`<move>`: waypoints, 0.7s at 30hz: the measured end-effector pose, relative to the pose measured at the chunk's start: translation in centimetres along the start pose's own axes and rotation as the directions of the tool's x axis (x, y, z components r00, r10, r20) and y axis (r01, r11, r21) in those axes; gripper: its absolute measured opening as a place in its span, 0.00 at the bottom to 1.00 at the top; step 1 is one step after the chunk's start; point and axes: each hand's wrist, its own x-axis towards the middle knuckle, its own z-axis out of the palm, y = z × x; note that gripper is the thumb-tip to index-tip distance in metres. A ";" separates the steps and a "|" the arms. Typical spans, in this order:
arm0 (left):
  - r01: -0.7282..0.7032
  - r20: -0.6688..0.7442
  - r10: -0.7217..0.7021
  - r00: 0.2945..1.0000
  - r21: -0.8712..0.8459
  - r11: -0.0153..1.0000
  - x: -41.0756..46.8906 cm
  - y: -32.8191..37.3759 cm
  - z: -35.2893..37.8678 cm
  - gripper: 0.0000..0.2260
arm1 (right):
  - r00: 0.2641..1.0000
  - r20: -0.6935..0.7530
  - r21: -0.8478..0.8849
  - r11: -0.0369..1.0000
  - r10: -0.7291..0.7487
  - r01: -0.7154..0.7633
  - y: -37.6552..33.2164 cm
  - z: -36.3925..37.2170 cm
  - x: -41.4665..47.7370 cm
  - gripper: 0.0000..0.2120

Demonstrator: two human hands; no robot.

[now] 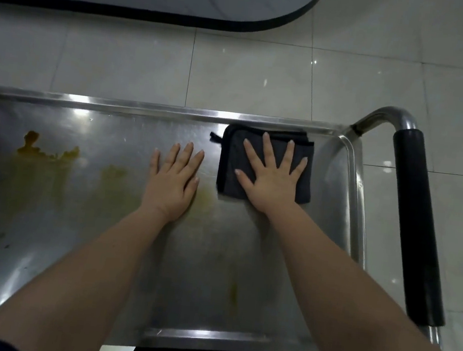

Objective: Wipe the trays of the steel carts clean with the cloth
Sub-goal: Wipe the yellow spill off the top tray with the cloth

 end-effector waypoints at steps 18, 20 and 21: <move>-0.008 0.018 0.008 1.000 0.021 1.000 -0.1 0.0 0.5 0.27 | 0.998 -0.060 -0.014 0.999 0.028 -0.029 -2.9 4.4 -13.1 0.36; -0.010 0.012 0.010 1.000 0.022 1.000 -0.1 0.0 0.6 0.26 | 0.993 -0.063 0.004 0.995 0.103 -0.103 -2.5 2.7 -7.4 0.35; -0.010 0.007 0.010 1.000 0.022 1.000 -0.1 -0.1 0.6 0.26 | 0.989 -0.060 0.005 0.991 0.131 -0.131 -2.5 1.8 -4.5 0.35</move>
